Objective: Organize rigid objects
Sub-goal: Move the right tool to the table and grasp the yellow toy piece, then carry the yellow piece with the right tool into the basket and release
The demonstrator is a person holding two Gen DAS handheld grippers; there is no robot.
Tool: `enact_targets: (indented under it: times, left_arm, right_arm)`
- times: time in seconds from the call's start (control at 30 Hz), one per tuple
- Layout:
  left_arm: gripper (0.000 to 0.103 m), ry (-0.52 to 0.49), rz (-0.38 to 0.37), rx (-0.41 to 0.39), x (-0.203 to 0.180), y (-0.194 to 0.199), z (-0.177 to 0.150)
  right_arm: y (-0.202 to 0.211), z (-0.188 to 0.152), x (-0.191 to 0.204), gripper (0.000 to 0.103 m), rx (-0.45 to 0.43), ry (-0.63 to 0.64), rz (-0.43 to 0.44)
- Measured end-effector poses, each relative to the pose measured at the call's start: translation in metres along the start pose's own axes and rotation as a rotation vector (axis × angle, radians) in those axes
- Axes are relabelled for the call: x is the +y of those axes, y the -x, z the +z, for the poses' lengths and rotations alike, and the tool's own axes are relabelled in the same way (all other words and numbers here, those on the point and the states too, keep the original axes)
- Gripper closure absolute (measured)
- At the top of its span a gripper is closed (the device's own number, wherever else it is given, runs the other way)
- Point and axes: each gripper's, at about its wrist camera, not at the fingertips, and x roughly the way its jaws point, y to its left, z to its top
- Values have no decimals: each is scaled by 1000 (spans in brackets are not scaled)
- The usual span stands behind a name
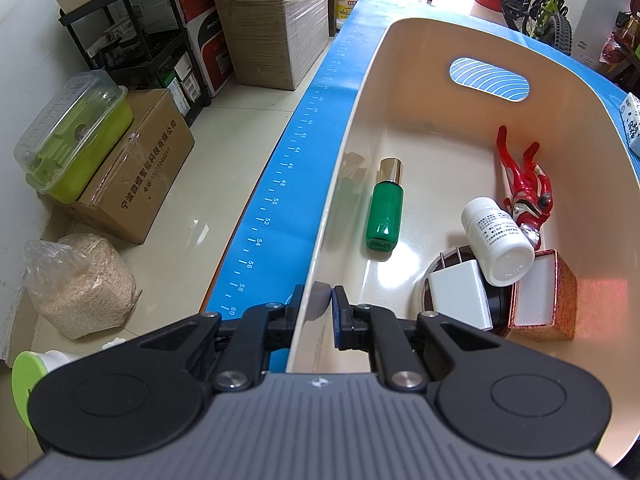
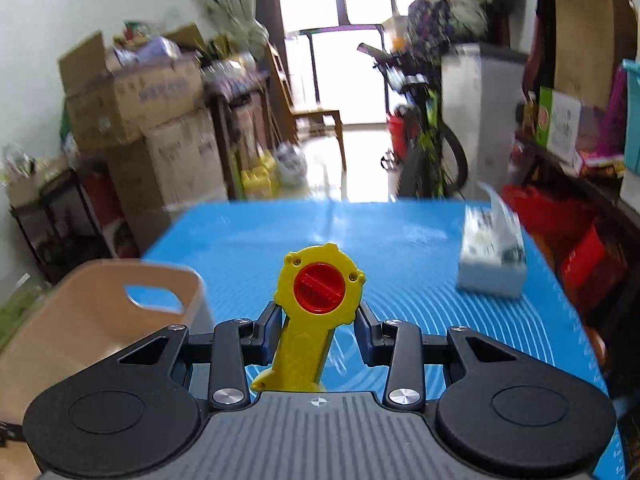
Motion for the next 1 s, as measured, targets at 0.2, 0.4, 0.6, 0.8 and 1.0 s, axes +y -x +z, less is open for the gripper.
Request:
enact_targets:
  times: [0.2, 0.4, 0.6, 0.8, 1.0]
  left_arm:
    - [88, -1, 0, 0, 0, 0, 0]
    - [88, -1, 0, 0, 0, 0, 0]
    - [88, 1, -2, 0, 2, 0, 0]
    - [88, 1, -3, 1, 2, 0, 0]
    - [88, 1, -3, 1, 2, 0, 0]
  right_arm:
    - [27, 25, 27, 58, -82, 43, 95]
    - [33, 34, 65, 58, -83, 60, 211]
    - [23, 17, 114, 58, 0, 95, 297]
    - [5, -8, 145, 58, 122, 121, 323]
    - [-19, -31, 158, 58, 287, 150, 289]
